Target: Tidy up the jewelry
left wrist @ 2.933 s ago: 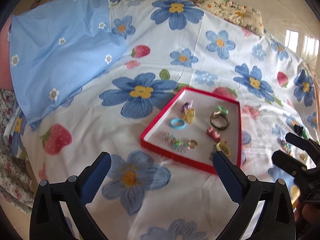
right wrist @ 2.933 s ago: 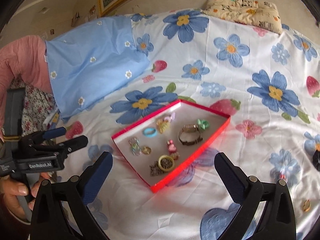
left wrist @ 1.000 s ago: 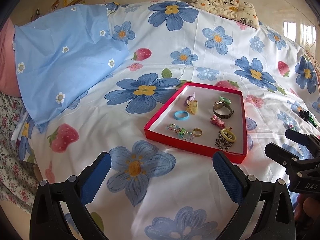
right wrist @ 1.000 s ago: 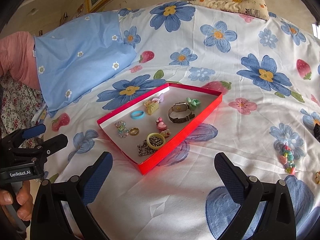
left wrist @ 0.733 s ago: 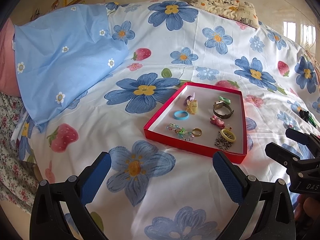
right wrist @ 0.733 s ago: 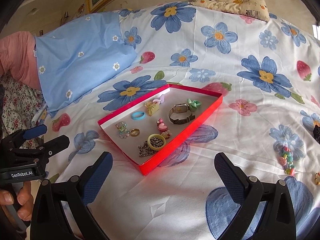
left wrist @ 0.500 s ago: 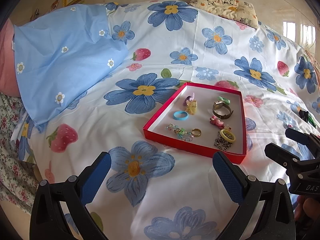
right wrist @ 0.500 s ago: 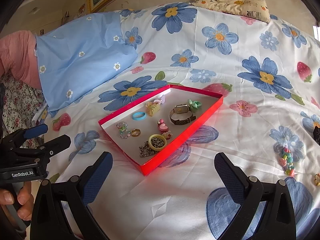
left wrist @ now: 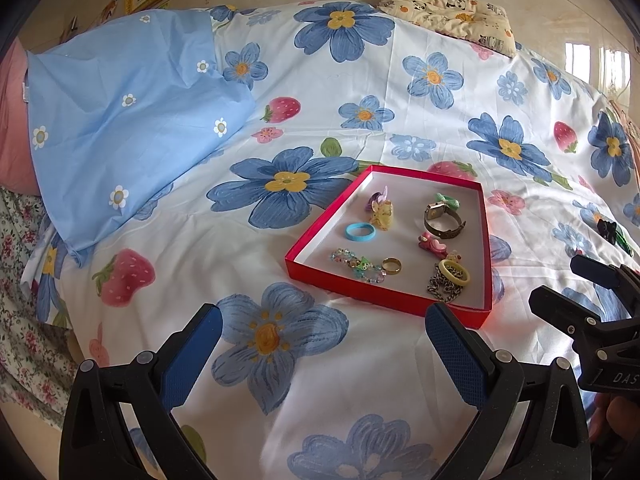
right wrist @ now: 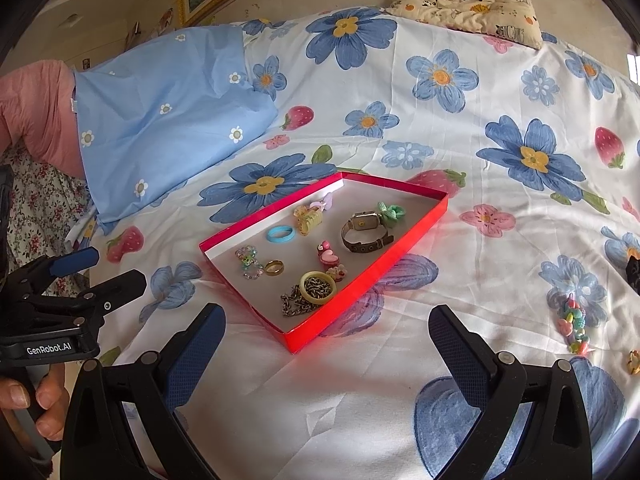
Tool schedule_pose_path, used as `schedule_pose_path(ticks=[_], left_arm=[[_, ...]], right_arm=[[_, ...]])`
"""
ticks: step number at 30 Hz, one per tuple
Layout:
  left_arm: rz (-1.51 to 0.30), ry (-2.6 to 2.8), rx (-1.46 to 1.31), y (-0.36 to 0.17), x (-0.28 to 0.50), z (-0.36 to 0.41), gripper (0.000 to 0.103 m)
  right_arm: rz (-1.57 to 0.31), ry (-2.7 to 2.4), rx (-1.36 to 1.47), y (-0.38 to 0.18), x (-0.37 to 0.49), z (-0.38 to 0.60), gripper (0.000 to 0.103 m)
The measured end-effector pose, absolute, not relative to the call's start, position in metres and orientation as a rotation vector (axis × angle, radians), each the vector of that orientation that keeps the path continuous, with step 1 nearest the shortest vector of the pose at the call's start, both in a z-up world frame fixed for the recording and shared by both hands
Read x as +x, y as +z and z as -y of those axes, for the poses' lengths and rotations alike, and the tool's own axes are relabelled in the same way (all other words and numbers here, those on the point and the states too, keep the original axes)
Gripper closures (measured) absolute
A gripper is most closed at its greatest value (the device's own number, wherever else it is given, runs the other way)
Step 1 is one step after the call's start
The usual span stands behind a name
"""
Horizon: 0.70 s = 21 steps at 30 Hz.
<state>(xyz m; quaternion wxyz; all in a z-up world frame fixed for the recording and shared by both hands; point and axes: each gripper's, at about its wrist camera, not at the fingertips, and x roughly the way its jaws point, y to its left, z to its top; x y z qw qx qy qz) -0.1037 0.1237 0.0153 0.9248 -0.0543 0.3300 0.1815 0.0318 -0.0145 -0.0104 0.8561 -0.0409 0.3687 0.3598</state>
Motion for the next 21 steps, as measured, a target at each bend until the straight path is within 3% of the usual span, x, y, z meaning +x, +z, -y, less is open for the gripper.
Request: schedule_pose_path(ticks=[21], left_arm=[[-0.681, 0.367, -0.111, 0.0146, -0.1025, -0.1226, 0.0]], right_arm=[[-0.77, 0.758, -0.088, -0.0093, 0.0316, 0.0152, 0.001]])
